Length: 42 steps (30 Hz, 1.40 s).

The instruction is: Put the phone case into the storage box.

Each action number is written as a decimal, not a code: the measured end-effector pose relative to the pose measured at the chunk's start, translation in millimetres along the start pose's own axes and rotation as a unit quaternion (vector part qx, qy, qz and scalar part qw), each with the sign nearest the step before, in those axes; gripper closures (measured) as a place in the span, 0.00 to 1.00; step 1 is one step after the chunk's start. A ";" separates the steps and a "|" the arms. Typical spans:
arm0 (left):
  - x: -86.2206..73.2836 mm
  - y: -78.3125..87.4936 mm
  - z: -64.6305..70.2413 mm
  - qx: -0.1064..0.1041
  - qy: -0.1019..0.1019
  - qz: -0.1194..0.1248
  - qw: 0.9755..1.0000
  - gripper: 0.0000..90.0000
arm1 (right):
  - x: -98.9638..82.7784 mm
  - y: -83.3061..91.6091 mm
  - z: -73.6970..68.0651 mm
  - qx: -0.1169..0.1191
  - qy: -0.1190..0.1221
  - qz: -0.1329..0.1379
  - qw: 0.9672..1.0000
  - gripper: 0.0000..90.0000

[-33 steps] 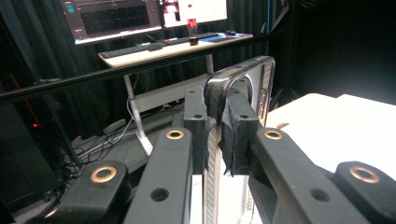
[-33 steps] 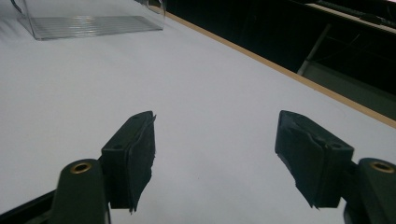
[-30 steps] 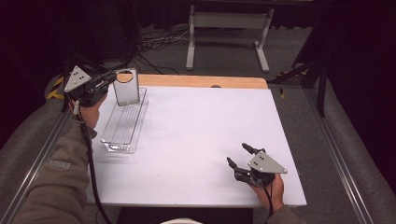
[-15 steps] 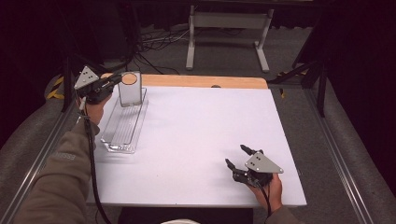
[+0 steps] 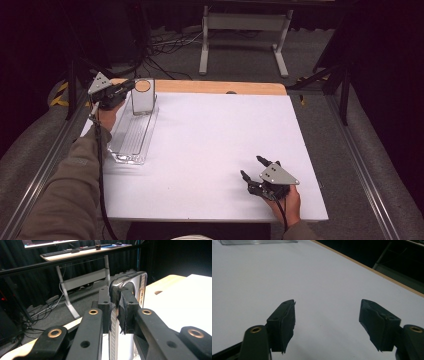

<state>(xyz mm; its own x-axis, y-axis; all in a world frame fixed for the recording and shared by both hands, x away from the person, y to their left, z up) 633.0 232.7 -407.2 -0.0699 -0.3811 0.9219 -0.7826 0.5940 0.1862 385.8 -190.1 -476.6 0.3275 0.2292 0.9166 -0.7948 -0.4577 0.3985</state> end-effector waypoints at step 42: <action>-23.3 -9.2 -35.3 0.088 -0.005 -0.089 0.992 0.54 | -5.2 -4.4 -4.4 0.011 0.009 -0.015 1.000 0.33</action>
<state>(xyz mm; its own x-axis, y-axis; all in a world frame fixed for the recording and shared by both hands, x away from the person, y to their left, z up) 663.7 261.1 -418.4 0.0742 -0.4757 0.8764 -0.8790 0.3840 0.2829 385.3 -185.5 -483.3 0.3404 0.2589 0.9039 -0.7738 -0.4690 0.4257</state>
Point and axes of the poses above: each handheld gripper's, and its own axes: y roughly backward along the jaws, x roughly out of its top, z roughly to its right, the point moved 9 cm from there along -y, roughly forward along the jaws, and after that the axes turned 15 degrees about -y, right-handed, at the moved point
